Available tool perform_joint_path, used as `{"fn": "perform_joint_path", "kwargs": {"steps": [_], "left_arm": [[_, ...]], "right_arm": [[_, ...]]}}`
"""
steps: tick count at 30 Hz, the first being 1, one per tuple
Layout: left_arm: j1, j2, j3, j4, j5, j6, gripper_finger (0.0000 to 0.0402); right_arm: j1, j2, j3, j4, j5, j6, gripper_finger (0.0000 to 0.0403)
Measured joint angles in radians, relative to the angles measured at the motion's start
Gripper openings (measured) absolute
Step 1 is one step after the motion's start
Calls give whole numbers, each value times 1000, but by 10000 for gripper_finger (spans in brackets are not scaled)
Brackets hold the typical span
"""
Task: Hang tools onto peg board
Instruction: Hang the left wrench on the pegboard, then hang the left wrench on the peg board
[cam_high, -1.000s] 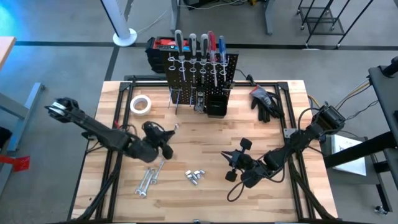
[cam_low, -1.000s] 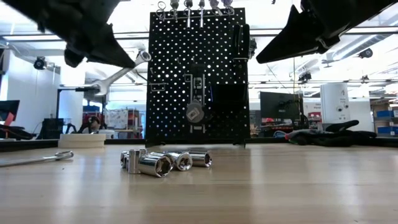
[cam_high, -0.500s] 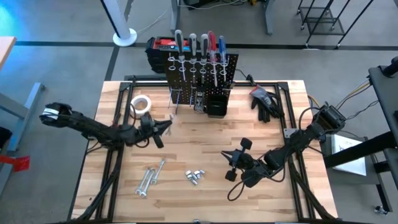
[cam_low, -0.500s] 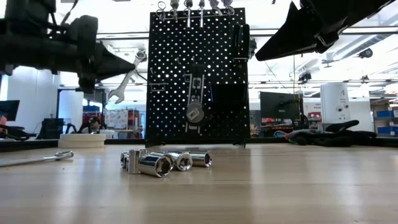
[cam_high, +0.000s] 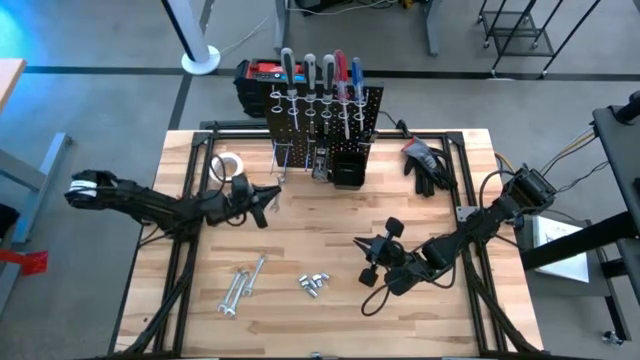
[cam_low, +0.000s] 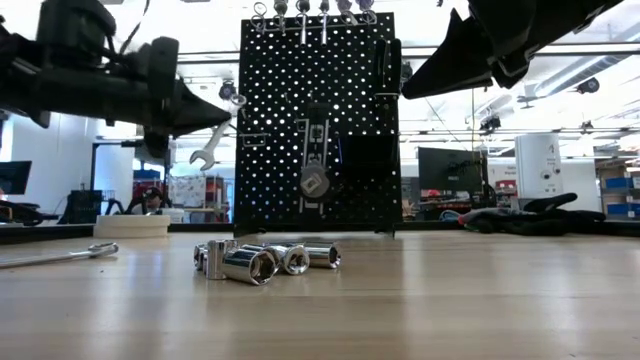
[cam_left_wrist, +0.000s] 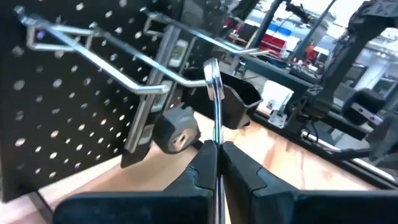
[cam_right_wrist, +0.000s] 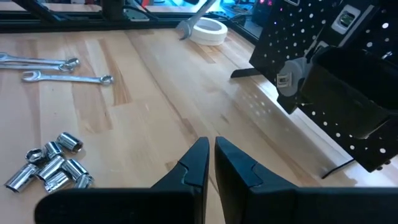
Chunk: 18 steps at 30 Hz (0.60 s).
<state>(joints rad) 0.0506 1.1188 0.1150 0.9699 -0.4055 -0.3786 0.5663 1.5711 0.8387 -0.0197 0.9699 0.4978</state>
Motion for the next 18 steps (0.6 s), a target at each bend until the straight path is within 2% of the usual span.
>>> {"fn": "perform_joint_path", "kwargs": {"steps": [6,11,15,18], "left_arm": [[65,45,1,7,49,-92,0],[78,74,3,17,42,-131,9],[79,79,2,6,17,-131,39],[79,78,9,3,-39,-119,75]], "right_arm": [[0,-1,0,0,-1,0,18],[0,-1,0,0,-2,0,18],[0,-1,0,0,-3,4,18],[0,-1,0,0,-4,15,18]]}}
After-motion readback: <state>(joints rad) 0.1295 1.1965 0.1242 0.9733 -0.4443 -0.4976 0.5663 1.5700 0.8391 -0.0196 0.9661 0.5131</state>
